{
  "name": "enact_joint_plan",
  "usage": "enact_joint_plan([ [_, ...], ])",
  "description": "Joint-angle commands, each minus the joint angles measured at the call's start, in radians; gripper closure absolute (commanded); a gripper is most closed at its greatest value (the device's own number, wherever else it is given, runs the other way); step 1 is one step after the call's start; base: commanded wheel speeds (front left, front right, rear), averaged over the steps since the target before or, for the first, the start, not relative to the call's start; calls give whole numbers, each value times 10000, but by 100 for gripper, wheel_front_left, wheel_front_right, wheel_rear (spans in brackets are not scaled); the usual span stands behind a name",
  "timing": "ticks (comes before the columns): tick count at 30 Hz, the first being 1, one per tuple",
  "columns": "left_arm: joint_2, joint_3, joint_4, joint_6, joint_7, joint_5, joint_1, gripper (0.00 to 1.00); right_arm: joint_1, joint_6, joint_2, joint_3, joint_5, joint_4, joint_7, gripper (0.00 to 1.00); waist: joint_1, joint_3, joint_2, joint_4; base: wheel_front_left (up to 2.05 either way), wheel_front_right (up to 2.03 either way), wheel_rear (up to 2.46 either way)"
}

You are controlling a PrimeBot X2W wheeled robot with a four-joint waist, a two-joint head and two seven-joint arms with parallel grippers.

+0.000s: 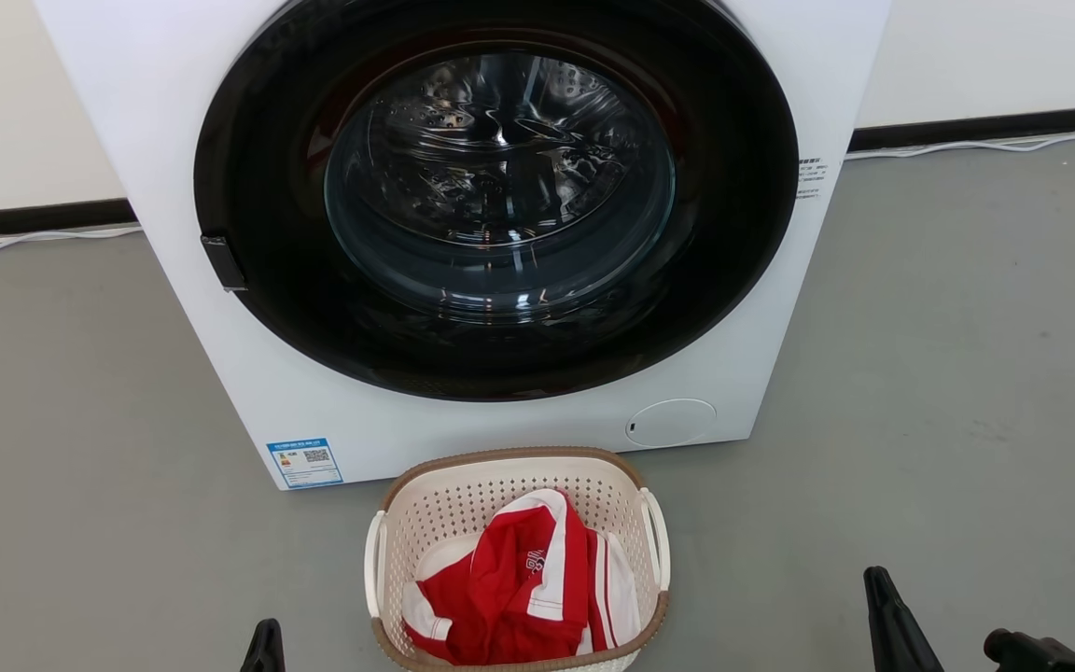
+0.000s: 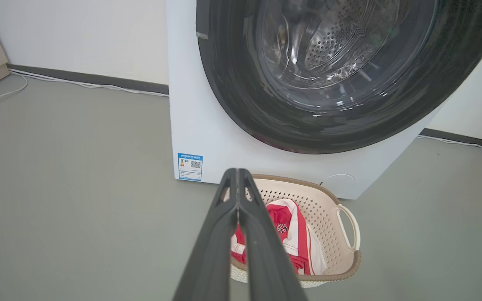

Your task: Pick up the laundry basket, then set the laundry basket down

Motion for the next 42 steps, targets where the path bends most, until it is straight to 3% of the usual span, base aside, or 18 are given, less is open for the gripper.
enact_joint_plan([
  [1,112,89,-189,-84,19,-244,-441,100,-395,10,-89,-33,255,-239,76,100,-3,0,-1,5,0,0,0],
  [42,183,469,486,-935,1031,-5254,-1618,100,-1077,34,-212,-244,4700,-312,1119,100,-3,22,-1,204,0,0,0],
])
